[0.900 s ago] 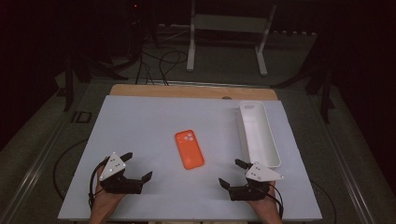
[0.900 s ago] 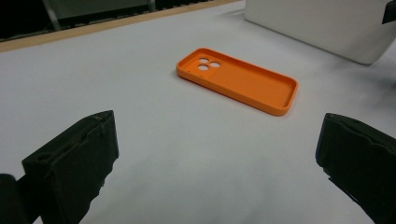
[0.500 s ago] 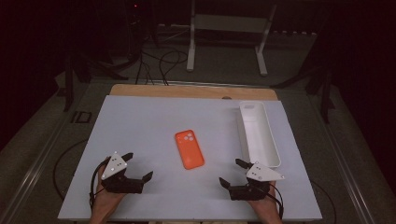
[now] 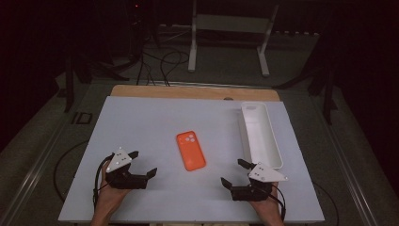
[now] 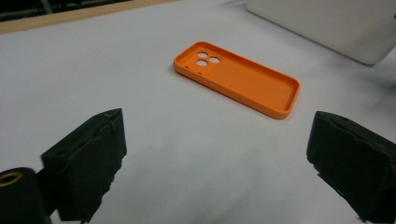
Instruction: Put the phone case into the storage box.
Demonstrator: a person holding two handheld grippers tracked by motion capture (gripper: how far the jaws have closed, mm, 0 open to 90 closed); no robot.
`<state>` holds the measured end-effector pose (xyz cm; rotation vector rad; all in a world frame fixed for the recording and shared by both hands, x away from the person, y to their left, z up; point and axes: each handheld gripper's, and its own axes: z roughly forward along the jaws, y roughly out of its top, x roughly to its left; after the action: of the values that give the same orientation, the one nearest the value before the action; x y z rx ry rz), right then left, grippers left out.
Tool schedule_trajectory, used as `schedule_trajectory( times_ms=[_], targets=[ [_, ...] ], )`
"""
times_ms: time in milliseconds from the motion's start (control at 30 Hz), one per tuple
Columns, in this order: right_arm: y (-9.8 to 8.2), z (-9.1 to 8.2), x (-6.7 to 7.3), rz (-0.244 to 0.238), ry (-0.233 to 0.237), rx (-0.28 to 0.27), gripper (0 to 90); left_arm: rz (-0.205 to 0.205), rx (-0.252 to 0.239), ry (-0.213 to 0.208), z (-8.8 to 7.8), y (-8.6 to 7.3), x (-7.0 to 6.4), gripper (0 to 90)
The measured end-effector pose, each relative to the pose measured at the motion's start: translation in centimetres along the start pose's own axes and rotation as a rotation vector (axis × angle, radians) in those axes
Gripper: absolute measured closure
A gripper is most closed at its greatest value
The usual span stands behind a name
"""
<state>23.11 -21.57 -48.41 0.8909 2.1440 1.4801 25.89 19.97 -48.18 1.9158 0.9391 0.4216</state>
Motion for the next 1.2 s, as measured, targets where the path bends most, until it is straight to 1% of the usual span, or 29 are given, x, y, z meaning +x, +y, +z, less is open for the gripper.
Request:
schedule_trajectory(
  times_ms=[100, 133, 200, 267, 367, 433, 500, 600, 733, 833, 900, 1033, 1200],
  targets=[
    [0.0, 0.0, 0.0, 0.003, -0.002, 0.001, 10.2, -0.006, 0.010, 0.002, 0.4, 0.3, 0.0, 10.1],
    [0.0, 0.0, 0.0, 0.005, -0.003, 0.001, 10.2, -0.012, 0.018, 0.002, 0.9, 0.5, -0.1, 11.1],
    [0.0, 0.0, 0.0, 0.006, -0.004, 0.000, 10.3, -0.012, 0.026, 0.010, 1.4, 0.8, -0.1, 14.3],
    [0.0, 0.0, 0.0, 0.006, -0.005, -0.002, 10.3, -0.014, 0.030, 0.009, 2.0, 1.1, -0.2, 16.2],
    [0.0, 0.0, 0.0, 0.008, -0.008, -0.006, 10.4, -0.007, 0.035, 0.016, 2.7, 1.6, -0.5, 23.0],
    [0.0, 0.0, 0.0, 0.006, -0.007, -0.004, 10.4, 0.002, 0.030, 0.021, 3.2, 1.9, -0.7, 30.5],
    [-0.1, 0.0, 0.1, 0.005, -0.006, -0.002, 10.5, -0.010, 0.016, -0.001, 3.5, 2.1, -0.7, 37.8],
    [-0.1, 0.1, 0.1, 0.004, -0.005, -0.001, 10.4, -0.011, 0.018, -0.017, 4.1, 2.5, -0.8, 45.7],
    [-0.1, 0.1, 0.2, 0.005, -0.005, 0.000, 10.5, 0.006, 0.042, -0.049, 5.0, 3.0, -1.1, 57.5],
    [-0.1, 0.1, 0.2, 0.006, -0.006, -0.003, 10.5, 0.016, 0.062, -0.065, 5.7, 3.2, -1.4, 63.2],
    [-0.1, 0.1, 0.2, 0.004, -0.006, -0.003, 10.5, 0.022, 0.072, -0.064, 6.2, 3.3, -1.6, 65.3],
    [-0.1, 0.1, 0.1, 0.006, -0.007, -0.003, 10.5, 0.035, 0.095, -0.093, 7.1, 3.5, -2.1, 73.9],
    [-0.1, 0.2, 0.2, 0.005, -0.008, 0.000, 10.5, 0.053, 0.118, -0.098, 8.1, 3.8, -2.7, 86.6]
  ],
)
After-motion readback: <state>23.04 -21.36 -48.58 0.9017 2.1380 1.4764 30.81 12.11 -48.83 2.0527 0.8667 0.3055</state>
